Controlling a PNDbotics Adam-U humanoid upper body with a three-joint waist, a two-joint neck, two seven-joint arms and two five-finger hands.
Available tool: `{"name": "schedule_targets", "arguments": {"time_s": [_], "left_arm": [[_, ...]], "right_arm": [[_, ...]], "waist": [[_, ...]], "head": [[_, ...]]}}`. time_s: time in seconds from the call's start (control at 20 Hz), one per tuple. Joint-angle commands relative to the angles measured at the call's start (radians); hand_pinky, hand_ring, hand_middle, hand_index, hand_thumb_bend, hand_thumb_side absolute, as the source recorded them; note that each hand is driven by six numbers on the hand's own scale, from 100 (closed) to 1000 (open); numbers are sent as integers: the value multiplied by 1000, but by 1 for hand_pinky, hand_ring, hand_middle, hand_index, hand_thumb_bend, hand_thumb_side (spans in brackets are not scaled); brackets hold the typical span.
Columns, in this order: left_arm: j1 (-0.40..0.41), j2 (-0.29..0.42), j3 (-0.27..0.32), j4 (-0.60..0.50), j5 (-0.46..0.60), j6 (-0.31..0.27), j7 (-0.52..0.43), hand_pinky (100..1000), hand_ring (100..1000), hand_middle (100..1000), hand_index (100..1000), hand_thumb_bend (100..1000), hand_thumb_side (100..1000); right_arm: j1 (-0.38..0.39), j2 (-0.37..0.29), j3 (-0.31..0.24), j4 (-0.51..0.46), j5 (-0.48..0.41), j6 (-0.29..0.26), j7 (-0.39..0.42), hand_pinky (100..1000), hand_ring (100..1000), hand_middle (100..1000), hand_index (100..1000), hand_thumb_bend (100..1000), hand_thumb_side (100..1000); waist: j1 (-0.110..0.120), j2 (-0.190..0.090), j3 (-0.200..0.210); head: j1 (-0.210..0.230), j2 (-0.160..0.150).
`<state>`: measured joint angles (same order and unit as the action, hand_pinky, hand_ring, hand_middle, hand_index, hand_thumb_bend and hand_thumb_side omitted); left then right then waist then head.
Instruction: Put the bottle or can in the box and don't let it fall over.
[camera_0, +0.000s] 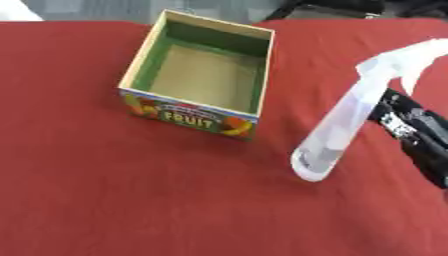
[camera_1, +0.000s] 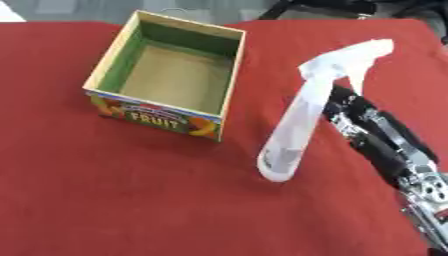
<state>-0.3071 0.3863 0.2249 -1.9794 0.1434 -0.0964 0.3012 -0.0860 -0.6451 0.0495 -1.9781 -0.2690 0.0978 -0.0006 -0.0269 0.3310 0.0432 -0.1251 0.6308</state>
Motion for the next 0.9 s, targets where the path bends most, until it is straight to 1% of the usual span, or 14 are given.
{"name": "schedule_targets", "arguments": {"time_s": [0.05,0.4,0.6,0.9], "left_arm": [[-3,18,1,-21,-1,1,-1,529,1000,1000,661,210,744],[-2,19,1,-21,-4,3,-3,528,1000,1000,659,209,744],[-2,19,0,-21,-4,3,-3,528,1000,1000,655,208,742],[-2,19,0,-21,-5,4,-3,528,1000,1000,651,207,743]], "right_arm": [[1,-13,-14,-22,-8,-8,5,1000,924,913,997,100,691],[8,-3,-11,-22,3,-23,22,1000,925,914,998,100,690],[6,5,-13,-22,1,-37,29,1000,923,911,995,100,658],[1,11,-15,-22,-6,-53,39,1000,923,912,994,100,641]], "waist": [[0,-23,0],[-1,-25,-1],[0,-26,-1],[1,-25,-2]], "head": [[-4,-10],[-4,-10],[-4,-8],[-2,-9]]}}
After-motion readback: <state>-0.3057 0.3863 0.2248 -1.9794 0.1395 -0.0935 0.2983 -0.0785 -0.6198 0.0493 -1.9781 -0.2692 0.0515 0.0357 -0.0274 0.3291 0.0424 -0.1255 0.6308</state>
